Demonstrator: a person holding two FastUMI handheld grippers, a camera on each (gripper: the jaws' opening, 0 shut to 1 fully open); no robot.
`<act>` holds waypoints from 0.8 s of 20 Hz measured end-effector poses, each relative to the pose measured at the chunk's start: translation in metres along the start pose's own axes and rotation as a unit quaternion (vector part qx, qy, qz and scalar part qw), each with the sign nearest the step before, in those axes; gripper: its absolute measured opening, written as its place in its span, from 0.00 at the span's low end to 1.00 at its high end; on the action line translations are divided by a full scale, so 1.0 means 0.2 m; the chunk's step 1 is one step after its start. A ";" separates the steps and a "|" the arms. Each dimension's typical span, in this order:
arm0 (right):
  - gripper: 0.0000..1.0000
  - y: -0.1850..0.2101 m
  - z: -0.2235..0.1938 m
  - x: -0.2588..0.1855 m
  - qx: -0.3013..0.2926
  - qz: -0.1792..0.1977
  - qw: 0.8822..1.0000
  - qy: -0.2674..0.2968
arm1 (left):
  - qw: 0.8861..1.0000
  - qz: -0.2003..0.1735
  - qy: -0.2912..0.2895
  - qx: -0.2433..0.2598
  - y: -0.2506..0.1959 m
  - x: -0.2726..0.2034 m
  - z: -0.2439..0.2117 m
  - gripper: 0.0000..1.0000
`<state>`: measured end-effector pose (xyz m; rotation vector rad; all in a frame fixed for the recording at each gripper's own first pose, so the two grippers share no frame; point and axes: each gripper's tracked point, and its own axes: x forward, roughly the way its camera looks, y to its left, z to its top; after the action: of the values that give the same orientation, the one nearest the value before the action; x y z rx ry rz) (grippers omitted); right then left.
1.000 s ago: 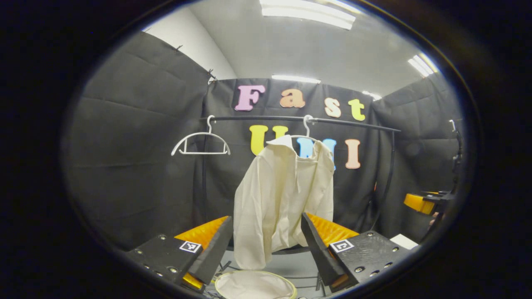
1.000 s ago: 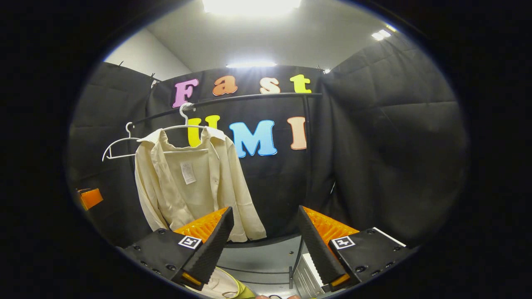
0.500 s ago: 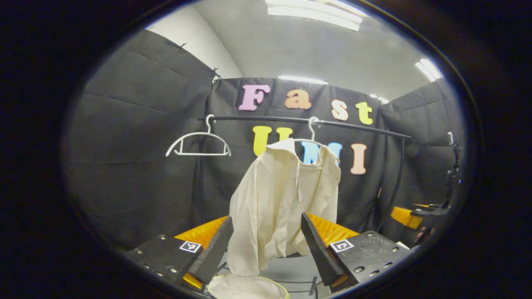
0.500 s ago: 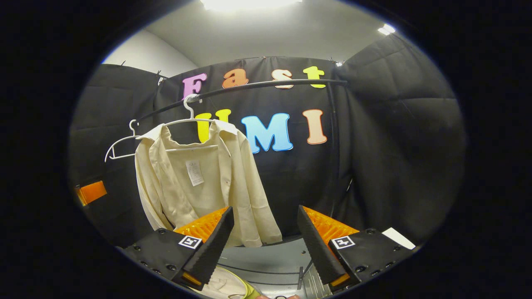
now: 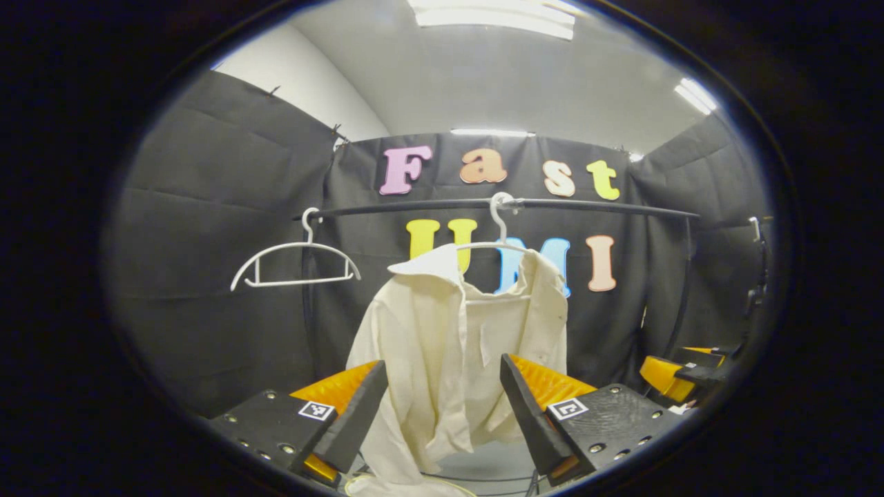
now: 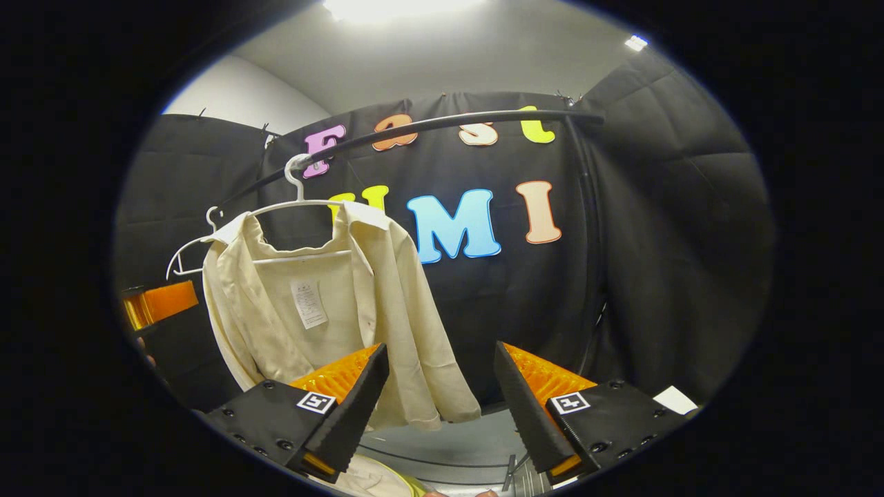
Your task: Grasp the clothes on the hanger with both hands and then place them into the laundry hamper below.
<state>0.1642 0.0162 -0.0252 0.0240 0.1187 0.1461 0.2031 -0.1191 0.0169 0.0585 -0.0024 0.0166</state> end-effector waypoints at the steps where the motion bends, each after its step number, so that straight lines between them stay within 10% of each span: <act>1: 0.97 -0.01 0.00 0.03 -0.003 0.004 1.000 0.000 | 1.000 0.003 -0.003 0.008 -0.02 0.05 0.01 0.96; 16: 0.98 -0.12 -0.23 0.32 0.011 0.065 0.997 0.046 | 0.992 0.123 -0.012 -0.036 -0.05 0.64 -0.08 0.96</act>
<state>0.2246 0.0019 -0.0788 0.0470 0.2105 0.2766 0.3315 -0.1253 0.0017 -0.0144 -0.0346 0.2619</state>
